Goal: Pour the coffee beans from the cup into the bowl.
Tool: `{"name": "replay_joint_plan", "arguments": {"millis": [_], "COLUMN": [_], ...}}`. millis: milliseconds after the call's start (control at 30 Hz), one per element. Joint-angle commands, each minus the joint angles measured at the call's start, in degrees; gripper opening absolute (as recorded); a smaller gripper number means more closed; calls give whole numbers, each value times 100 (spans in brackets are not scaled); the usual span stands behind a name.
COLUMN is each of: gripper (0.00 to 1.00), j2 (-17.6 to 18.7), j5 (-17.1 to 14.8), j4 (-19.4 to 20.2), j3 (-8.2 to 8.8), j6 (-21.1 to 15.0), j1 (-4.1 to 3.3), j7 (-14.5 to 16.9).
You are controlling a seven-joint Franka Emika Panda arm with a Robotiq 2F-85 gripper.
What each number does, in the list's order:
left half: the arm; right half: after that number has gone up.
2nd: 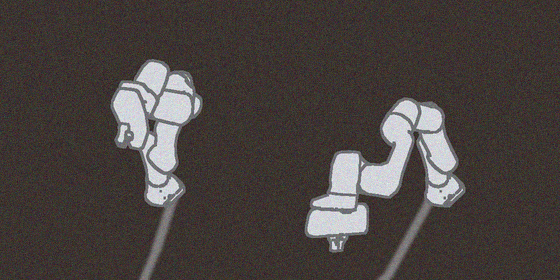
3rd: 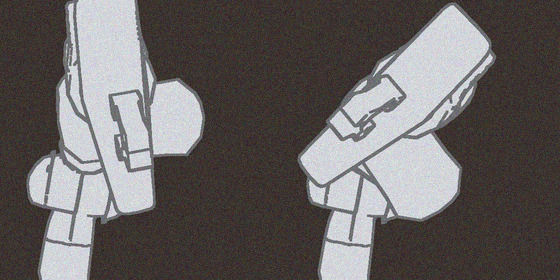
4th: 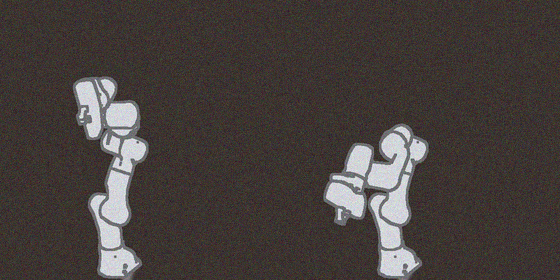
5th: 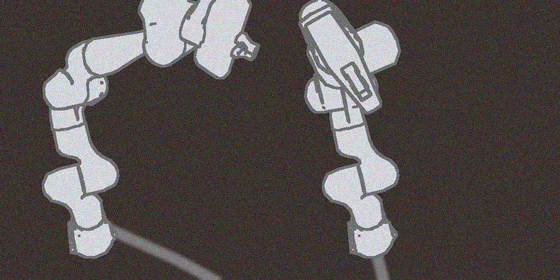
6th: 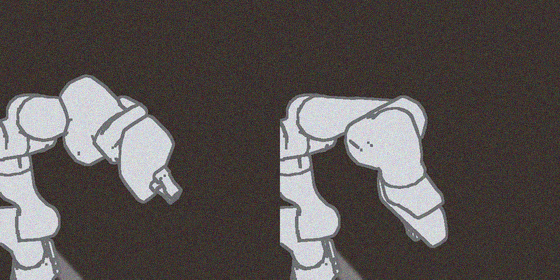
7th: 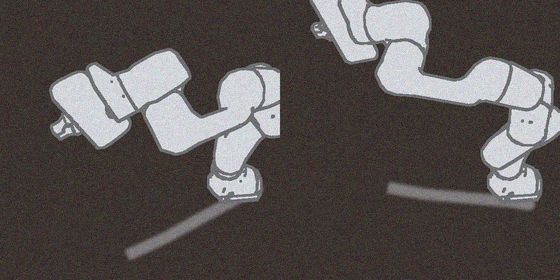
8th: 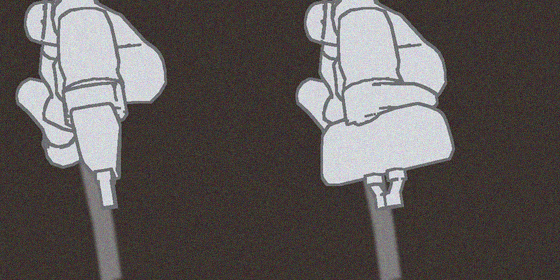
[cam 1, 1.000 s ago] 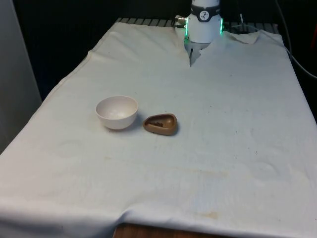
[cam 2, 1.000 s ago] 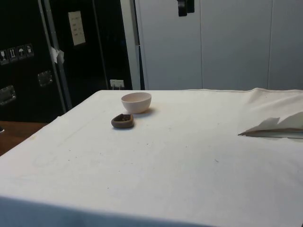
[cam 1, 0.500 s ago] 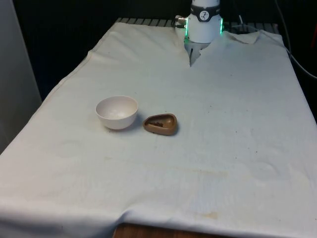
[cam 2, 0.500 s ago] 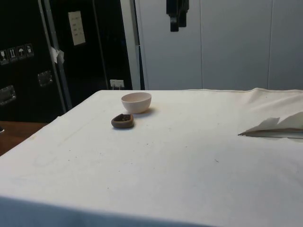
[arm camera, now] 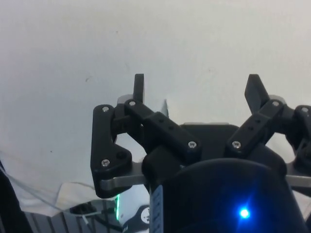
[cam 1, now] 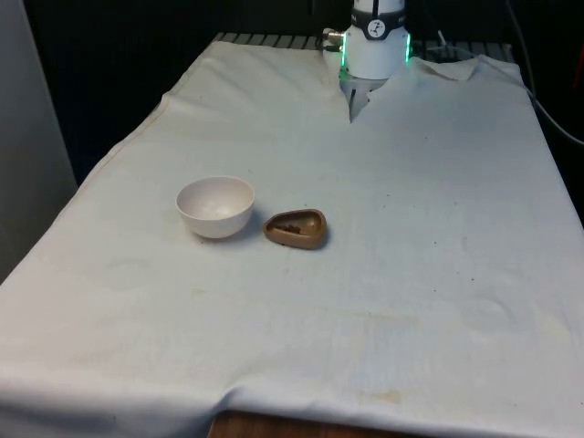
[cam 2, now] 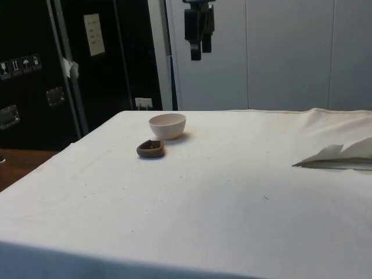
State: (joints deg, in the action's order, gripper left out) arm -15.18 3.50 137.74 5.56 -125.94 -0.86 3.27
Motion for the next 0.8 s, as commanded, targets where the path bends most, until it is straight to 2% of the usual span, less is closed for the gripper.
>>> {"name": "replay_joint_plan", "arguments": {"millis": [0,200,233,267,433,500,767], "gripper": [100,100,100,100,100,100,100], "j2": [115,498,413,636,1106,1140,1896], "j5": [-29,-74,-40,-92,-149,-115,-189], "j4": [-29,-149,-103,-206,-453,-470,-951], "j3": [-40,-160,-155,-189,-229,-229,-264], "j6": [-92,-355,-304,-435,-653,-653,-934], "j1": [-23,-29,-11,-29,-23,-17,-23], "j7": [-57,-120,-97,-126,-109,-103,-92]}}
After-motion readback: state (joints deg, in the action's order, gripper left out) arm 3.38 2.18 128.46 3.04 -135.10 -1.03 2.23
